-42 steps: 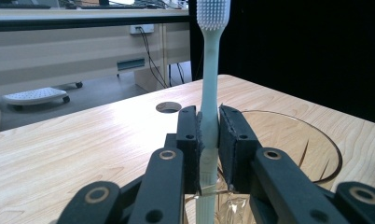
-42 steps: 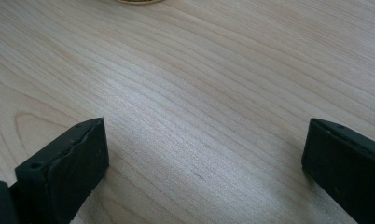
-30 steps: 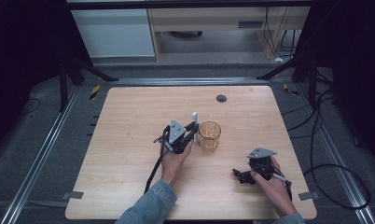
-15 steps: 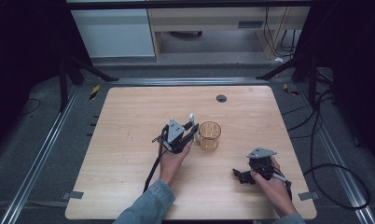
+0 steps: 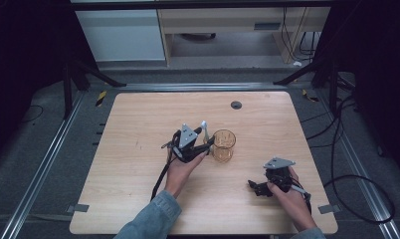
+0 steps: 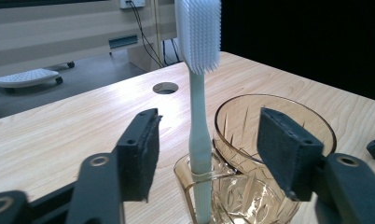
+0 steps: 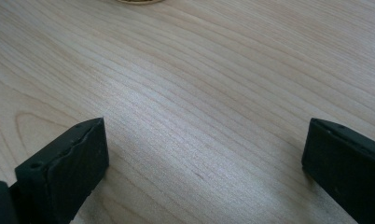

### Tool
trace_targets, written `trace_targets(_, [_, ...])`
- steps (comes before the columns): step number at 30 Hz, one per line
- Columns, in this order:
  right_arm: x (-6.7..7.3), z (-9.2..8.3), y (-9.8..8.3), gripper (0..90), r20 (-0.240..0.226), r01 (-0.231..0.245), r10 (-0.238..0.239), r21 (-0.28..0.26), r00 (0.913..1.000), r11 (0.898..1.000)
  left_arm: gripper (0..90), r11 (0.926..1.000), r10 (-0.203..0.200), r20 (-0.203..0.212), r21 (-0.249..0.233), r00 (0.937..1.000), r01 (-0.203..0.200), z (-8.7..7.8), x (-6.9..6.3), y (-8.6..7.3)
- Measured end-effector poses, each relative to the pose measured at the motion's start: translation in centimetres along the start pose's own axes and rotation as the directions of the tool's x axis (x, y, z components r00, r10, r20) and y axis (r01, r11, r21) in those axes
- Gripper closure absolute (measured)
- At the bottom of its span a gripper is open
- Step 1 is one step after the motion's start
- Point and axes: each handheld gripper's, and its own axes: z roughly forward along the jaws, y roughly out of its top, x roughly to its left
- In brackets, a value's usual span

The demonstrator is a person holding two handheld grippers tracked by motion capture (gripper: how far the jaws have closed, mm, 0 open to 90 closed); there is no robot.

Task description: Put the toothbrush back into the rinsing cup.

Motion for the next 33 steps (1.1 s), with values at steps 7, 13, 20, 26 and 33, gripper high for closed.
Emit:
trace_targets(7, [0.0,0.0,0.0,0.8,0.0,0.001,-0.001,0.0,1.0,1.0,29.7,0.998,0.047,0.022,0.041,0.9987,-0.048,-1.0,0.0,0.3])
trace_targets(13, [0.0,0.0,0.0,0.8,-0.001,-0.001,0.001,0.0,1.0,1.0,26.0,0.9968,0.016,0.029,0.077,0.9994,-0.018,-1.6,0.8,0.6])
trace_targets(20, [0.0,0.0,0.0,0.8,-0.001,0.0,0.0,0.0,1.0,1.0,20.9,0.9897,0.005,0.067,0.142,0.9977,-0.015,-2.1,0.9,0.9])
trace_targets(26, [0.0,0.0,0.0,0.7,-0.002,0.0,0.0,0.0,1.0,1.0,18.8,0.9825,0.023,0.083,0.182,0.9963,-0.038,-2.5,0.7,1.1])
trace_targets(33, [0.0,0.0,0.0,0.7,0.0,-0.003,0.003,0.001,1.0,1.0,17.3,0.979,0.014,0.075,0.202,0.9971,-0.028,-3.2,1.4,1.2])
